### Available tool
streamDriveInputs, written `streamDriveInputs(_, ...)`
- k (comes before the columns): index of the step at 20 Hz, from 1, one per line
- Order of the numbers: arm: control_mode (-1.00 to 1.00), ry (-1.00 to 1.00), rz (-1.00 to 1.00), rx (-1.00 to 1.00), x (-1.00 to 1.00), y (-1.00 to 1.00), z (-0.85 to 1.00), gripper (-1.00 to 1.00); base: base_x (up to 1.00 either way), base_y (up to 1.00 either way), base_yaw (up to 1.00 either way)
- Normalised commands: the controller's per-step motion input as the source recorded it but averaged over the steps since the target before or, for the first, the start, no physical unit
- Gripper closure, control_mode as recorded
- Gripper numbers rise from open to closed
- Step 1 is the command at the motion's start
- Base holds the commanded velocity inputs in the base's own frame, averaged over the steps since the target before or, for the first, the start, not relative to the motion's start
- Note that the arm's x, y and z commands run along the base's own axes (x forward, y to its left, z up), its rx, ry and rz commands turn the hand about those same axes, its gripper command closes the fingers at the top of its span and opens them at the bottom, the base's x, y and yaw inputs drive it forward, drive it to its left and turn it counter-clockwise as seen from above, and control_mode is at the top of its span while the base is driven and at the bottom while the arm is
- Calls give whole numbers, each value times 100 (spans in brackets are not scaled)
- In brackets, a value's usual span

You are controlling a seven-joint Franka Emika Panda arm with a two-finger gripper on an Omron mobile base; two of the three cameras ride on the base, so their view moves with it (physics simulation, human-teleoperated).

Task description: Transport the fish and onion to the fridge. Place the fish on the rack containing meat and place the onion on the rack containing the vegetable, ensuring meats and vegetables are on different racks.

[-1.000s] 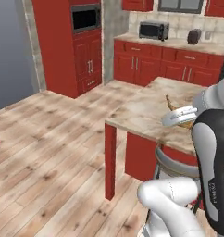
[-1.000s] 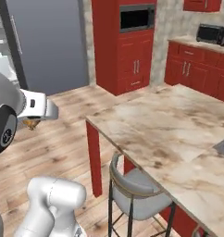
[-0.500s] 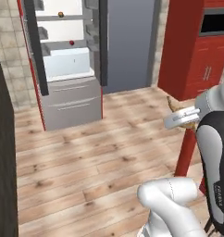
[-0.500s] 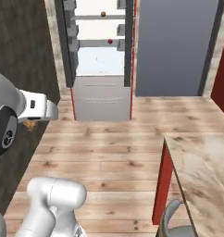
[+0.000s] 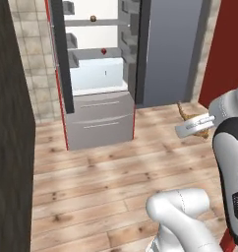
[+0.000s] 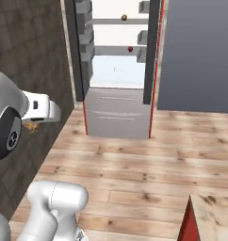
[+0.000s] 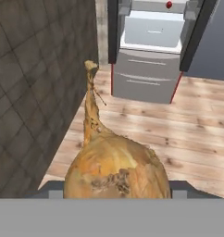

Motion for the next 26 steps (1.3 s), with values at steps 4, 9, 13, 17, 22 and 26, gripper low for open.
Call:
streamDriveInputs(4,100,0,0,0,0,0,0,100,100,1,0)
streamDriveInputs(9,100,0,0,0,0,0,0,100,100,2,0)
streamDriveInputs(13,100,0,0,0,0,0,0,100,100,-5,0)
streamDriveInputs(17,100,0,0,0,0,0,0,100,100,-2,0)
streamDriveInputs(22,100,0,0,0,0,0,0,100,100,-5,0)
streamDriveInputs(26,100,0,0,0,0,0,0,100,100,-50,0)
